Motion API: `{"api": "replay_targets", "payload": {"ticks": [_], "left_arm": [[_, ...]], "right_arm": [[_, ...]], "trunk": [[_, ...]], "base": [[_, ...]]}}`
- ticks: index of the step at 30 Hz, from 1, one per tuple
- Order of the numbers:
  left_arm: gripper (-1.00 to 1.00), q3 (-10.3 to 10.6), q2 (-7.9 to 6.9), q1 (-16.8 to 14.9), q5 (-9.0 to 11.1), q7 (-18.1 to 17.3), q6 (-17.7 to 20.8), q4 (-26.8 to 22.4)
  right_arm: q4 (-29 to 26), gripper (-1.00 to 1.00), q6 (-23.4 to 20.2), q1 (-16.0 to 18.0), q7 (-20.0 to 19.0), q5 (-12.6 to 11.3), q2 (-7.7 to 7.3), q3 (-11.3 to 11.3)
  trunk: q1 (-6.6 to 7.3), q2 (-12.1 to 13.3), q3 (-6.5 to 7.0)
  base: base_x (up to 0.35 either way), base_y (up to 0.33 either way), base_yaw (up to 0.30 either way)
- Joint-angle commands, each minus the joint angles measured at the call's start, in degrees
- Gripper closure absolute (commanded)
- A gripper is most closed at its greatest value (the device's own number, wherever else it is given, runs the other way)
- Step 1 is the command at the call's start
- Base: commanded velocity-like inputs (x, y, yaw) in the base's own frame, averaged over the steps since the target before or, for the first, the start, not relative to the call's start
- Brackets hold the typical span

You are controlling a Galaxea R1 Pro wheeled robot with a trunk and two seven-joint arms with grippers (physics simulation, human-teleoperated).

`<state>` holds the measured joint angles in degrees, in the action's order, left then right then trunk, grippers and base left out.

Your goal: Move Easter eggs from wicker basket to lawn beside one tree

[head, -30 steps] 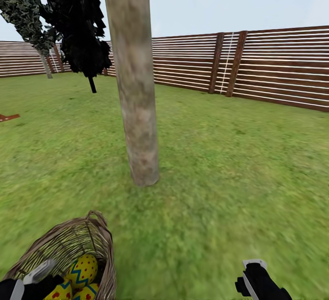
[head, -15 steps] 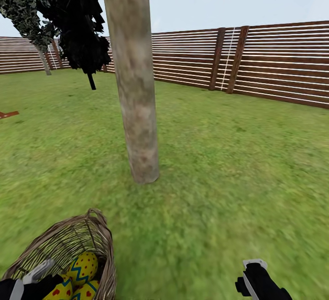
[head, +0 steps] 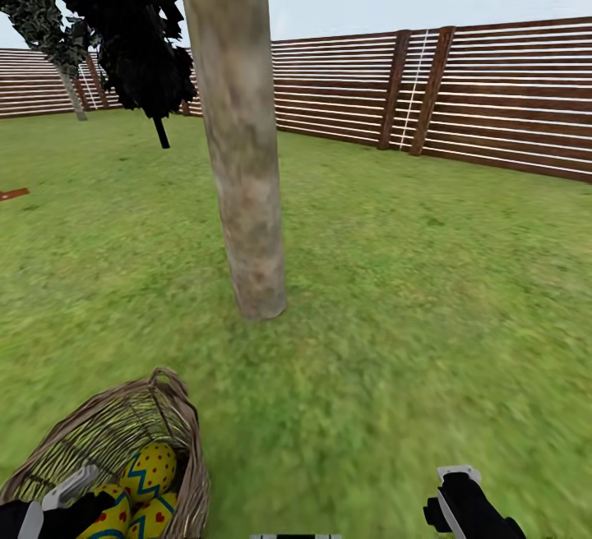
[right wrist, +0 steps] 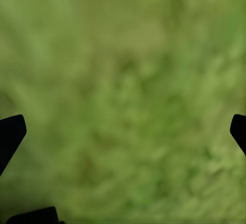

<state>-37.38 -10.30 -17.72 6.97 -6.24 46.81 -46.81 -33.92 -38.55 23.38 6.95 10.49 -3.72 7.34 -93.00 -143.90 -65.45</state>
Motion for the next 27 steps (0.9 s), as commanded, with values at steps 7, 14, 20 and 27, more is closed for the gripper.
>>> {"api": "replay_targets", "payload": {"ticks": [7,14,20,27], "left_arm": [[-1.0,-0.1,0.01,0.0,0.2,0.0,0.3,0.0],[-1.0,-0.1,-0.24,0.0,0.2,0.0,0.3,0.0],[-1.0,-0.1,-0.16,0.0,0.2,0.0,0.3,0.0],[-1.0,-0.1,-0.08,0.0,0.2,-0.1,0.3,-0.1]], "right_arm": [[-0.1,-1.0,-0.3,0.0,-0.2,0.5,0.03,0.1],[-0.1,-1.0,-0.3,0.0,-0.2,0.6,0.09,0.0],[0.0,-1.0,-0.3,0.0,-0.2,0.5,0.12,0.1],[0.0,-1.0,-0.3,0.0,-0.2,0.6,0.12,0.0]], "trunk": [[-0.04,0.0,-0.5],[-0.22,-0.1,-2.05],[-0.3,-0.2,-2.72],[-0.3,-0.2,-2.72]], "base": [[0.0,0.0,0.0],[0.0,0.0,0.0],[0.0,0.0,0.0],[0.0,0.0,0.0]]}}
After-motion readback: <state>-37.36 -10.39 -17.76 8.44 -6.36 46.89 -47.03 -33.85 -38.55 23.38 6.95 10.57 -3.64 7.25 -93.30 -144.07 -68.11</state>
